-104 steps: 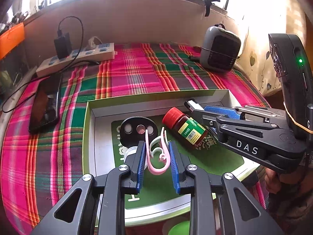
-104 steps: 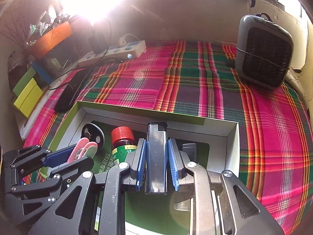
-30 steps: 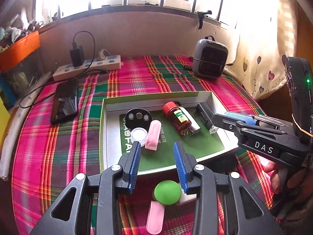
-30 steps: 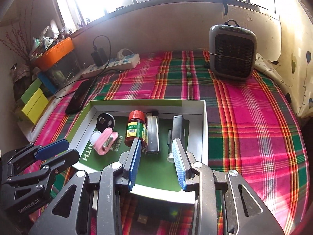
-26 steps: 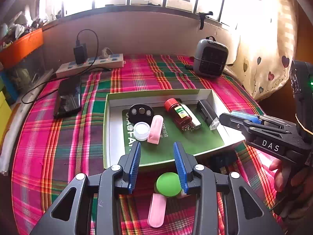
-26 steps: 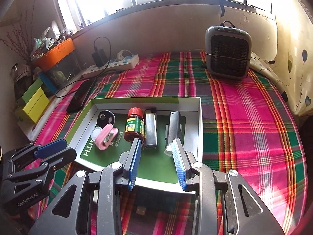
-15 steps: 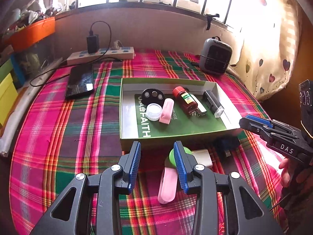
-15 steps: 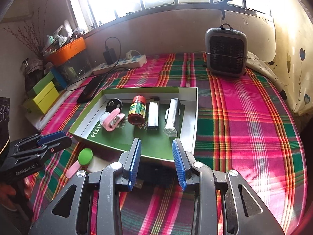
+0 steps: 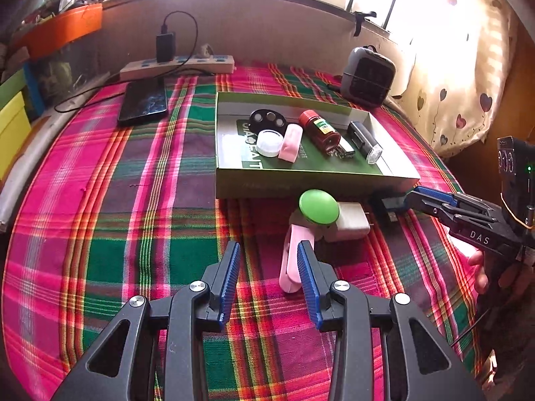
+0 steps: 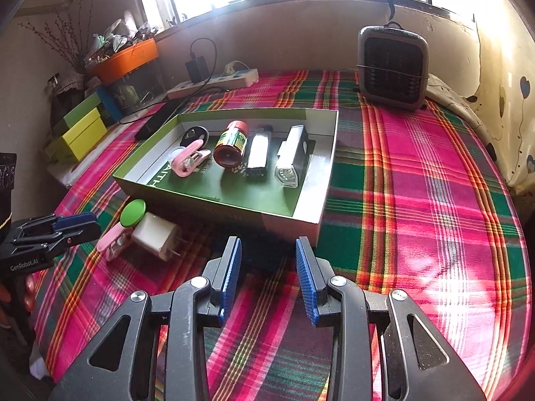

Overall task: Organize rigid objects
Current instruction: 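Withdraw both open tools from the tray toward the remaining items, then grasp the blue USB stick with the right tool while the left tool grasps the pink rectangular case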

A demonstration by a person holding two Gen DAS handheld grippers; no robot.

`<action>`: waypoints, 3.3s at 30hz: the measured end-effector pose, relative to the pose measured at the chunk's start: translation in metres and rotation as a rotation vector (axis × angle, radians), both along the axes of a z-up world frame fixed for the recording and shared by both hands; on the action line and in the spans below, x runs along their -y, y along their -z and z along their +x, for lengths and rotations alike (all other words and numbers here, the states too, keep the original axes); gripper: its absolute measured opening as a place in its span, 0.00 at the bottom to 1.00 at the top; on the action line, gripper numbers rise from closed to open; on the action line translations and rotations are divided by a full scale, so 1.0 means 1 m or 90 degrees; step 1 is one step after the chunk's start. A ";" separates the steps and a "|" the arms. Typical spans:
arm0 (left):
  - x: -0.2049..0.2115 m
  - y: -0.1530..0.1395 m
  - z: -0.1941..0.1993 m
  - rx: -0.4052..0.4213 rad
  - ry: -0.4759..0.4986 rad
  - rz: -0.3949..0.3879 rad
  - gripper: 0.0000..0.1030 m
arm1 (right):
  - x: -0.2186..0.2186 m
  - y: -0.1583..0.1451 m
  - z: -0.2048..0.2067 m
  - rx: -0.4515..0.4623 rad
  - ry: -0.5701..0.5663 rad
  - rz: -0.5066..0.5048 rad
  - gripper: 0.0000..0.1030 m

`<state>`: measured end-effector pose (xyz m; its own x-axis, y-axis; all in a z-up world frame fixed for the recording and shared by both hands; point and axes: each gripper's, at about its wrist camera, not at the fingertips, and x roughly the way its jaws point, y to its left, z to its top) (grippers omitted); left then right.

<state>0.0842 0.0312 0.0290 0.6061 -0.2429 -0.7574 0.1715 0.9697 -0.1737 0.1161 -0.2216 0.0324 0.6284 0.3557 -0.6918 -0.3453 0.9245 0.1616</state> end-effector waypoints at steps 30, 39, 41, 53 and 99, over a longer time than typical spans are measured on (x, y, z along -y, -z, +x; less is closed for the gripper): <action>0.004 0.009 0.003 -0.014 0.015 -0.018 0.33 | -0.029 0.008 -0.025 -0.019 -0.179 -0.010 0.49; 0.012 0.012 0.002 -0.022 0.029 -0.020 0.34 | -0.024 0.007 -0.002 -0.010 -0.150 -0.025 0.49; 0.014 0.012 0.001 -0.025 0.034 -0.015 0.34 | -0.027 0.012 0.004 -0.015 -0.147 -0.029 0.49; 0.023 0.018 0.006 -0.041 0.051 -0.006 0.34 | -0.035 0.015 -0.005 -0.030 -0.200 -0.026 0.49; 0.018 0.021 0.016 -0.015 0.022 0.031 0.16 | -0.046 0.016 -0.013 0.007 -0.151 -0.112 0.22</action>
<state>0.1004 0.0131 0.0077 0.5795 -0.2255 -0.7832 0.2014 0.9708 -0.1304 0.1034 -0.1752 0.0165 0.5501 0.3680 -0.7496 -0.5554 0.8316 0.0007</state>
